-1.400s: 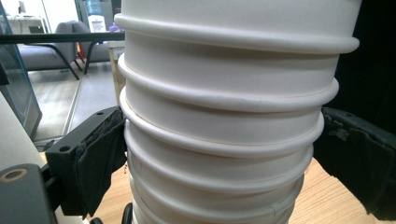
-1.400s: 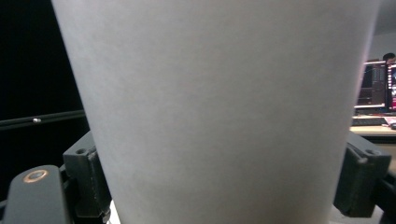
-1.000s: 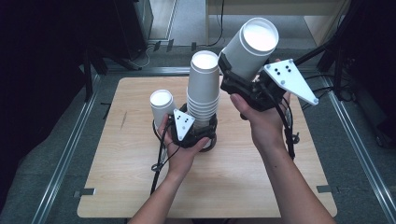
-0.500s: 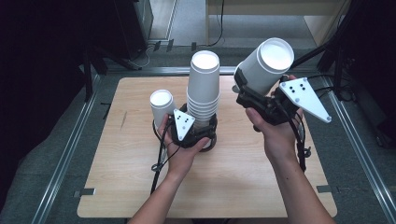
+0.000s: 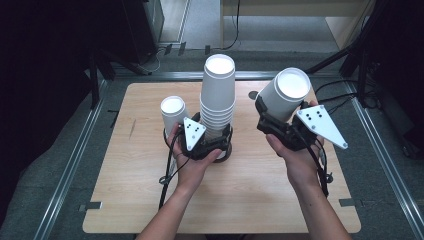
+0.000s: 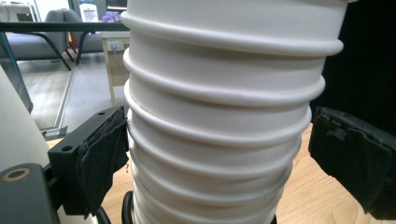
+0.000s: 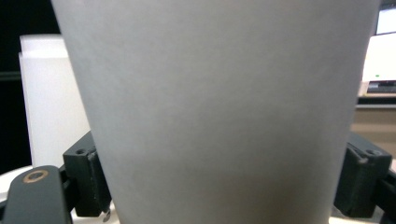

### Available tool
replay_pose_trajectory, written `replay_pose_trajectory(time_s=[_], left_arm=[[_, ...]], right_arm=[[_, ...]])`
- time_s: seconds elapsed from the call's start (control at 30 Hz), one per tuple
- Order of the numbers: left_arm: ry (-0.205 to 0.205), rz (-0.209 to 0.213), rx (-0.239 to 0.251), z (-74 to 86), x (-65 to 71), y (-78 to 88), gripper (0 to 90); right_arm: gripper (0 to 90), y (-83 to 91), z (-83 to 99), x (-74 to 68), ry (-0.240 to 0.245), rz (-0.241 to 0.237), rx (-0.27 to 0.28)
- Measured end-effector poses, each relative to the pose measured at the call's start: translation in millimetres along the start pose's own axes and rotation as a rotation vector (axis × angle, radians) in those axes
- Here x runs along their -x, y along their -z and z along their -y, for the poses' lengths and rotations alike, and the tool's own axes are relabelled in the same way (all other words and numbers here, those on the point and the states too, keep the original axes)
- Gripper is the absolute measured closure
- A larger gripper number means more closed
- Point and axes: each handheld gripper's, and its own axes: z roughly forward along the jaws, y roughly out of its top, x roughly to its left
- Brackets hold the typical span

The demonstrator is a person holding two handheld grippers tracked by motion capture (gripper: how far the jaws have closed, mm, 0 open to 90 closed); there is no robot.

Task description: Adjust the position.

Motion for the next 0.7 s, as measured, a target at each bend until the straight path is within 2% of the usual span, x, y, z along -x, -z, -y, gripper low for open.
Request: replay_pose_trajectory(time_s=[0.1,0.13,0.37,0.7], left_arm=[[-0.004,0.004,0.0,1.5,0.4,2.3,5.0],[-0.007,0.02,-0.003,2.4,0.7,5.2,3.7],[-0.008,0.054,-0.001,3.6,-0.5,17.2,1.4],[-0.025,0.072,-0.021,10.5,-0.3,33.5,0.0]], right_arm=[[13.0,1.7,5.3,1.6,0.005,0.002,-0.008],[12.9,3.9,10.1,2.6,0.008,0.006,-0.013],[12.9,12.6,28.5,7.1,0.026,0.011,-0.036],[12.9,18.5,50.9,15.9,0.006,0.024,-0.072]])
